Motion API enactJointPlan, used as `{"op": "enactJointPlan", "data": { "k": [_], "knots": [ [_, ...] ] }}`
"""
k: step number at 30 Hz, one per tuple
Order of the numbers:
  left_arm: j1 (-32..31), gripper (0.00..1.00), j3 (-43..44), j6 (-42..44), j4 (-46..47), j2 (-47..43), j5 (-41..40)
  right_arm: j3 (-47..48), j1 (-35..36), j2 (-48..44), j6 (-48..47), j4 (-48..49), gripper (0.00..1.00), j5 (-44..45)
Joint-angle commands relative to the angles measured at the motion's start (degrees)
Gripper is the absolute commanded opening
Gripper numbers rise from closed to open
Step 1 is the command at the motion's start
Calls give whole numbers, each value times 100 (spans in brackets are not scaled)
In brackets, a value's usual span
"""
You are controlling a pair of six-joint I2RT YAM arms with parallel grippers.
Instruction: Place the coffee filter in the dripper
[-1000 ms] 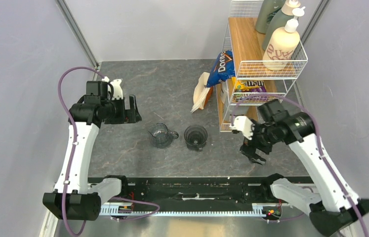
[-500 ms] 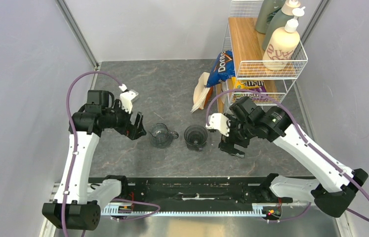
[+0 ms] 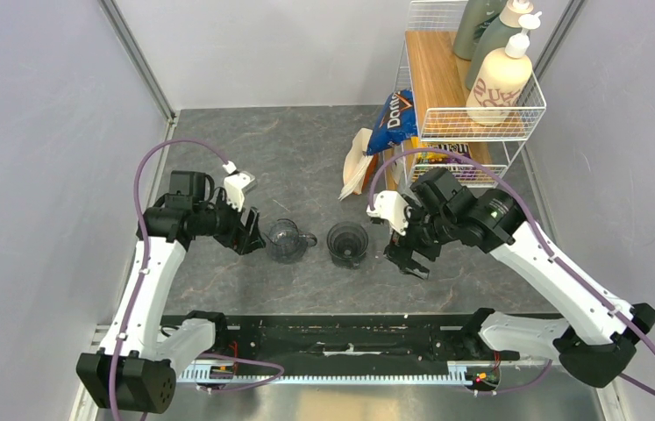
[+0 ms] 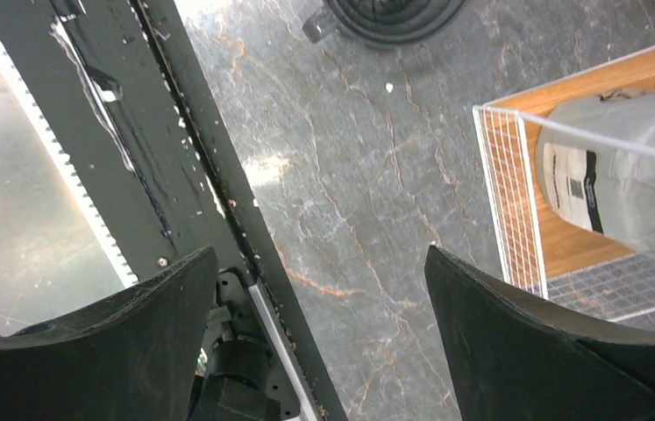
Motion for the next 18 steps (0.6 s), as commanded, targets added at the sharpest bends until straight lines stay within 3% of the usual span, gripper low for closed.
{"op": "enactJointPlan", "data": {
  "k": [1, 7, 11, 15, 18],
  "knots": [
    [-38, 77, -206, -596, 252, -236, -190, 359, 138, 316, 301, 445, 96, -97],
    [-172, 72, -241, -37, 170, -64, 1, 865, 154, 970, 282, 435, 96, -171],
    [-869, 71, -555, 666, 556, -224, -1166, 926, 158, 1096, 336, 426, 96, -55],
    [-1179, 71, -888, 709, 571, -306, -1315, 863, 156, 1114, 396, 474, 97, -4],
    [-1563, 71, -1304, 478, 1155, -375, -1788, 869, 152, 1154, 466, 490, 97, 84]
  ]
}}
